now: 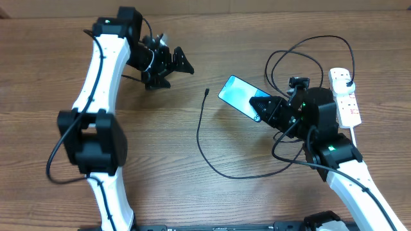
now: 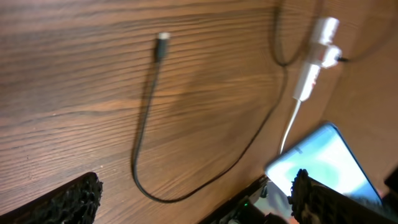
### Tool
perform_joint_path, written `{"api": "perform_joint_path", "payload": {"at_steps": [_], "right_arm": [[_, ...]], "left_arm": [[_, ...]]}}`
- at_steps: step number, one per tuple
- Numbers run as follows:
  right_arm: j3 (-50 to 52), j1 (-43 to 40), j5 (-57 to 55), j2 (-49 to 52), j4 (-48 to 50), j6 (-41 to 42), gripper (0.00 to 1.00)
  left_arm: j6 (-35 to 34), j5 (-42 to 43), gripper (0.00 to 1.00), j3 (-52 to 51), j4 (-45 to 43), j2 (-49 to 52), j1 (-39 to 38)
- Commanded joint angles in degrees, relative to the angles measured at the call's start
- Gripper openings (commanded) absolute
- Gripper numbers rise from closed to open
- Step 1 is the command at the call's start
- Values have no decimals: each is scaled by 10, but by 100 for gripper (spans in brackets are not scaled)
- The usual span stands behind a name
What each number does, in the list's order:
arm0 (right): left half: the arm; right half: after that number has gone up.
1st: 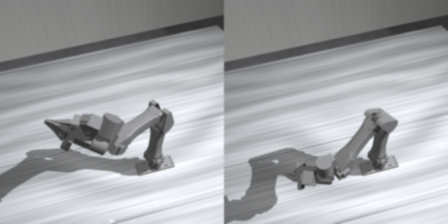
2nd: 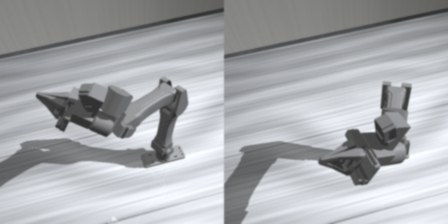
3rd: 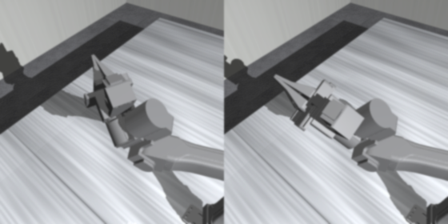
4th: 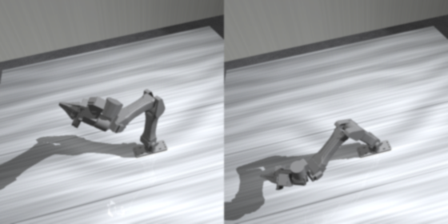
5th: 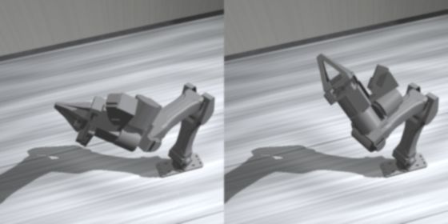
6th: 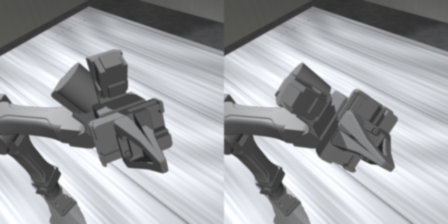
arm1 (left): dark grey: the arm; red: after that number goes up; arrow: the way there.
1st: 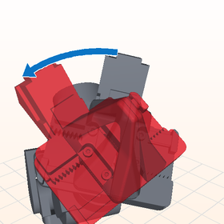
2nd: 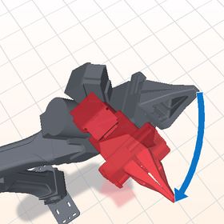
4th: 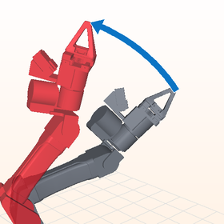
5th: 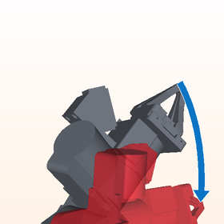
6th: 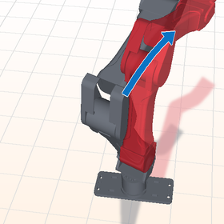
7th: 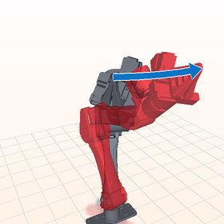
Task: Plug charger to phone and switch on socket
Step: 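Open the left gripper and pull it back from the smartphone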
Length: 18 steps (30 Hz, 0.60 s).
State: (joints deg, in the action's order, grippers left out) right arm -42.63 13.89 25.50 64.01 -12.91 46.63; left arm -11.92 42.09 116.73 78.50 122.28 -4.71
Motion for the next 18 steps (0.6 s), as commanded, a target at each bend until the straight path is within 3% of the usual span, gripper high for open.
{"api": "perform_joint_path", "payload": {"at_steps": [1, 4, 8, 14, 18], "right_arm": [[-11, -2, 7, -33, 8, 7, 4], [-11, -2, 12, -46, 22, 44, 4], [-11, -2, 17, -51, 80, 121, 4], [-11, -1, -19, -51, 189, 285, 4], [-13, -1, -61, -50, 223, 359, 4]], "left_arm": [[56, 61, 100, 13, -8, -107, -2], [54, 97, 100, 13, -30, -153, -1], [-9, 105, 99, 13, -49, -190, -1], [-68, 138, 100, 9, -53, -185, -2], [-85, 199, 100, -5, -104, -179, -2]]}}
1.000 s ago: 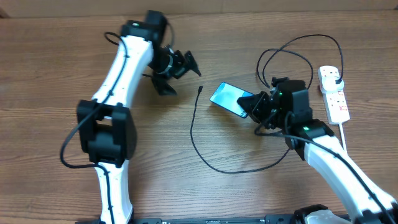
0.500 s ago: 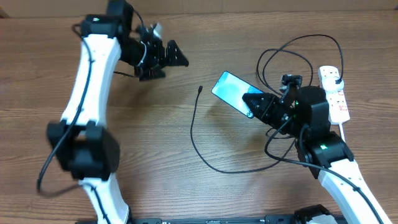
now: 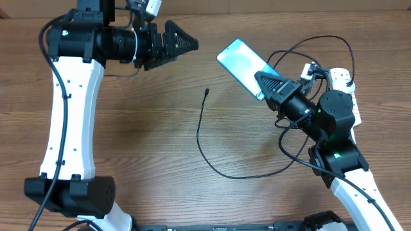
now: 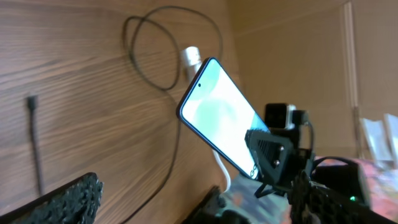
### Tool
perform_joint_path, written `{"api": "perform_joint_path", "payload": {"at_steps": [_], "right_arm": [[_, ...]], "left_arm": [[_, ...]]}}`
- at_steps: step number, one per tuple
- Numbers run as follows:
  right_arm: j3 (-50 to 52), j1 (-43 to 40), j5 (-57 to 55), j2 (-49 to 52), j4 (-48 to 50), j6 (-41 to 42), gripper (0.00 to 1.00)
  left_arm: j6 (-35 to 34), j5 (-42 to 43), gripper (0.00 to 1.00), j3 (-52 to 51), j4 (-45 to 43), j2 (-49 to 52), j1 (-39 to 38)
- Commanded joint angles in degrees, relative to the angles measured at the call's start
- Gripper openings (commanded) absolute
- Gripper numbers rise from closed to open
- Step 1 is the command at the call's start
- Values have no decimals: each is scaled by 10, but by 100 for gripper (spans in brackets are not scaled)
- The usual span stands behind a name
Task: Plug charger to phone and switch on socket
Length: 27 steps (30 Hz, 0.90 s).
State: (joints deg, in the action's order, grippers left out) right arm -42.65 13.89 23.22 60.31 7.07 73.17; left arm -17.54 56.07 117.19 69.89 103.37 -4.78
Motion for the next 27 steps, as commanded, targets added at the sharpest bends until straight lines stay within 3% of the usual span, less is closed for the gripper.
{"api": "perform_joint_path", "payload": {"at_steps": [1, 10, 16, 27], "right_arm": [[-13, -1, -44, -13, 34, 108, 4], [-18, 23, -91, 23, 119, 196, 4], [-42, 51, -103, 76, 120, 199, 4], [-76, 97, -119, 163, 123, 199, 4]], "left_arm": [[-40, 60, 100, -10, -31, 12, -2], [-180, 85, 100, -101, -214, 12, -18], [-260, 159, 100, -195, -367, 12, -22], [-395, 181, 97, -310, -542, 12, -32]]}}
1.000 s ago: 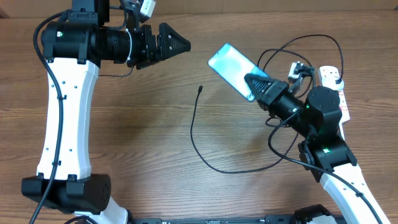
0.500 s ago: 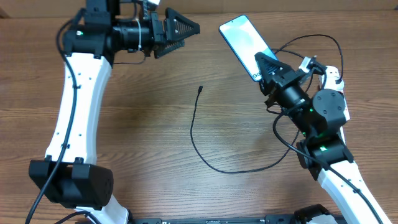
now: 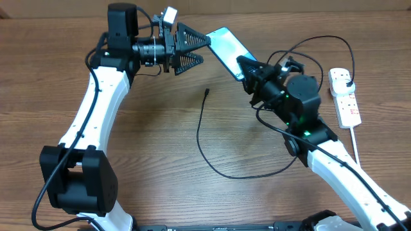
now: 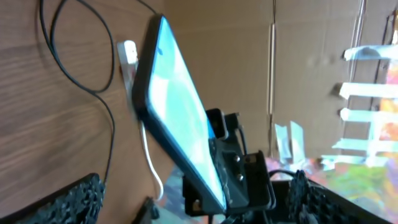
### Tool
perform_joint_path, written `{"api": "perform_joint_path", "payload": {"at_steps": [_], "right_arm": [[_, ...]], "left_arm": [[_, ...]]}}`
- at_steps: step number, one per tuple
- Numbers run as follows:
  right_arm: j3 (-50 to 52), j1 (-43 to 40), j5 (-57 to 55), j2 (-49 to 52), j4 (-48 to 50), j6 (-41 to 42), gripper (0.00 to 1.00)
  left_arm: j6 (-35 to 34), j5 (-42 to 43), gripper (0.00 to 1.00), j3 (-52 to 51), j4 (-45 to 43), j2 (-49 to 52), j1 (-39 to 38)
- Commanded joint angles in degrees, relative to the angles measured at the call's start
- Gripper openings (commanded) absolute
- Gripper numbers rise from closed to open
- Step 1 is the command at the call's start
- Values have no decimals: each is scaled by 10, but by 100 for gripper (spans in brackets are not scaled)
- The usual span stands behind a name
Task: Plug charger to phone and switch on socket
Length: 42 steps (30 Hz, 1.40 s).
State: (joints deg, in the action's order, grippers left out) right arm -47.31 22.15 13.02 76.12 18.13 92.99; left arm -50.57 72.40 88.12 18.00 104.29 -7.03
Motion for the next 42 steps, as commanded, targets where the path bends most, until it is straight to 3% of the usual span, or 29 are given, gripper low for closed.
{"api": "perform_joint_path", "payload": {"at_steps": [1, 8, 15, 20, 24, 31, 42], "right_arm": [[-30, 18, -25, 8, 13, 2, 4], [-30, 37, -66, 12, 13, 17, 4], [-30, 37, -79, 12, 14, 34, 4], [-30, 37, -78, 12, 13, 48, 4], [-30, 41, -78, 12, 13, 53, 4], [-30, 45, -78, 12, 13, 78, 4], [-30, 56, -54, 12, 36, 77, 4]], "left_arm": [[-78, 11, 97, -24, -32, 3, -13], [-194, -32, 94, -26, -122, 3, -33], [-211, -81, 82, -26, -113, 3, -50], [-219, -95, 69, -26, -113, 3, -54], [-219, -98, 52, -26, -113, 3, -54], [-219, -113, 37, -26, -109, 3, -54], [-216, -131, 37, -26, -100, 3, -54]]}}
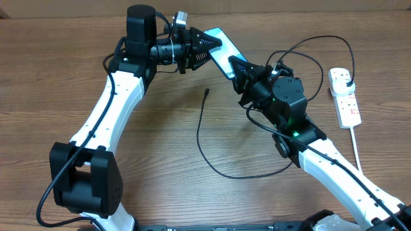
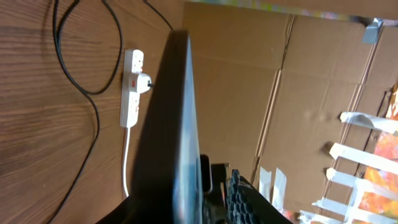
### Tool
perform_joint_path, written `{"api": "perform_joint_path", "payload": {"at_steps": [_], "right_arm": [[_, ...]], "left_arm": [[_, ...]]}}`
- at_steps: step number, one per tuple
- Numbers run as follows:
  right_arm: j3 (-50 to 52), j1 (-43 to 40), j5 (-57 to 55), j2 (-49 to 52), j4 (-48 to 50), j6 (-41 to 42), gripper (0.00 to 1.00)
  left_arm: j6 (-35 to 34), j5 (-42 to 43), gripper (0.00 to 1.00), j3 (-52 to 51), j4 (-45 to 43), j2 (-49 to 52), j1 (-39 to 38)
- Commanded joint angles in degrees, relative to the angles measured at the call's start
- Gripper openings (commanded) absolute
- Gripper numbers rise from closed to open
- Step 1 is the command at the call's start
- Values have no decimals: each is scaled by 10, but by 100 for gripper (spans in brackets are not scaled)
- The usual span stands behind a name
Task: Plug charger to phone and switch on socket
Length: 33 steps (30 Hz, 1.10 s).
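The phone (image 1: 224, 54), screen lit, is held in the air at the back of the table between both grippers. My right gripper (image 1: 237, 68) is shut on its lower end. My left gripper (image 1: 214, 43) has its fingers on either side of the upper end. In the left wrist view the phone (image 2: 177, 124) shows edge-on between the jaws, with one finger (image 2: 249, 200) close on its right. The black charger cable (image 1: 198, 135) lies on the table, its free plug (image 1: 206, 92) below the phone. The white socket strip (image 1: 343, 96) lies at the far right.
Loose loops of the cable (image 1: 308, 54) lie between my right arm and the socket strip, where the charger (image 1: 347, 79) is plugged in. The socket strip (image 2: 132, 87) and cardboard walls (image 2: 292, 93) behind the table show in the left wrist view.
The phone has moved a little left into my left gripper's jaws. Those jaws, wide apart beside the phone before, now stand narrowed on both its faces. The right gripper still holds it.
At first my right gripper held the phone low over the table at the right, and the left gripper was open far left. Then the phone was raised and both arms stood closer. Now both grippers meet at the phone at the table's back.
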State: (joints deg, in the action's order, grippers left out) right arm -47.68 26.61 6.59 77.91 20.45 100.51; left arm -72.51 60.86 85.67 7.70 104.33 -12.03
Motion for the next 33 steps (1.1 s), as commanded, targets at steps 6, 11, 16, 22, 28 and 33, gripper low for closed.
{"api": "perform_joint_path", "payload": {"at_steps": [6, 11, 16, 22, 28, 33], "right_arm": [[-26, 18, 9, -6, -3, 2, 4], [-26, 18, 4, -6, -5, 2, 4], [-26, 18, -10, -6, -9, 2, 4], [-26, 18, -20, -6, -14, 2, 4], [-26, 18, -32, -6, -17, 2, 4], [-26, 18, -34, -6, -17, 2, 4]], "left_arm": [[3, -33, 33, -2, 21, 3, -4], [3, -37, 25, -2, 22, 3, -4], [3, -37, 21, -2, 22, 3, -4], [3, -36, 20, -2, 30, 3, -4], [3, -34, 20, -2, 30, 3, -4], [3, -34, 20, -2, 30, 3, -4]]}}
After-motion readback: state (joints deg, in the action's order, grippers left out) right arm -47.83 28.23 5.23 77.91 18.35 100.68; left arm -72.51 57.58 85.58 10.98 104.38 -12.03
